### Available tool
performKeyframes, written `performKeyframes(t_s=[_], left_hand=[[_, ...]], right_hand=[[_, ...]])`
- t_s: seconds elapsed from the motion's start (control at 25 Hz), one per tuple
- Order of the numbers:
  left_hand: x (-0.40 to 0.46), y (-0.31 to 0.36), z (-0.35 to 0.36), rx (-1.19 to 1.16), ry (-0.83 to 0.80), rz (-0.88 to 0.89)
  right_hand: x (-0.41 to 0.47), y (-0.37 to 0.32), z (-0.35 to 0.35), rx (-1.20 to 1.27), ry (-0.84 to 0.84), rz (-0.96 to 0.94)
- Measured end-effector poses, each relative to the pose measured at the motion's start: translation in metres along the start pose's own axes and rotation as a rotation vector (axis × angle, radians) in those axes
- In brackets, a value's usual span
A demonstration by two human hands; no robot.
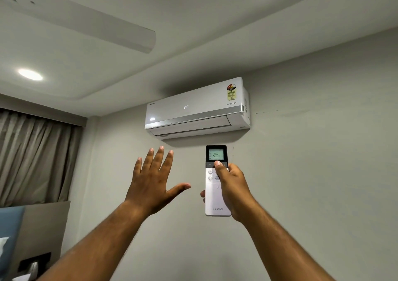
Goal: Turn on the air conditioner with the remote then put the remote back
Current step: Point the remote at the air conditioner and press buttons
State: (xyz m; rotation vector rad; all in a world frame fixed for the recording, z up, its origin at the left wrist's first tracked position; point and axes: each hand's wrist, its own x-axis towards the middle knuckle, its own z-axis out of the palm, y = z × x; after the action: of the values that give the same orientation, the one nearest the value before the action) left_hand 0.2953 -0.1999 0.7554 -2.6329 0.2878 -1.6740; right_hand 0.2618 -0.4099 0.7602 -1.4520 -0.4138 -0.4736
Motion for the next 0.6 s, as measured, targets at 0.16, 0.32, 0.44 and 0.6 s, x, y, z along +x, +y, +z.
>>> performKeyframes(t_s=[0.16,0.32,0.44,0.6], left_hand=[[-0.001,-0.006,0.002,0.001,0.001,0.001],[-0.001,-0.010,0.006,-0.003,-0.001,-0.011],[-0.004,-0.009,0.008,-0.020,-0.007,-0.019],[-0.006,-0.005,0.009,-0.031,-0.012,-0.027]], right_hand=[[-0.001,0.000,0.005,0.014,-0.004,0.002],[-0.001,0.001,0.006,0.018,-0.002,0.006],[-0.002,0.000,0.003,0.031,0.002,-0.008],[-0.003,0.000,-0.005,-0.005,-0.027,-0.035]])
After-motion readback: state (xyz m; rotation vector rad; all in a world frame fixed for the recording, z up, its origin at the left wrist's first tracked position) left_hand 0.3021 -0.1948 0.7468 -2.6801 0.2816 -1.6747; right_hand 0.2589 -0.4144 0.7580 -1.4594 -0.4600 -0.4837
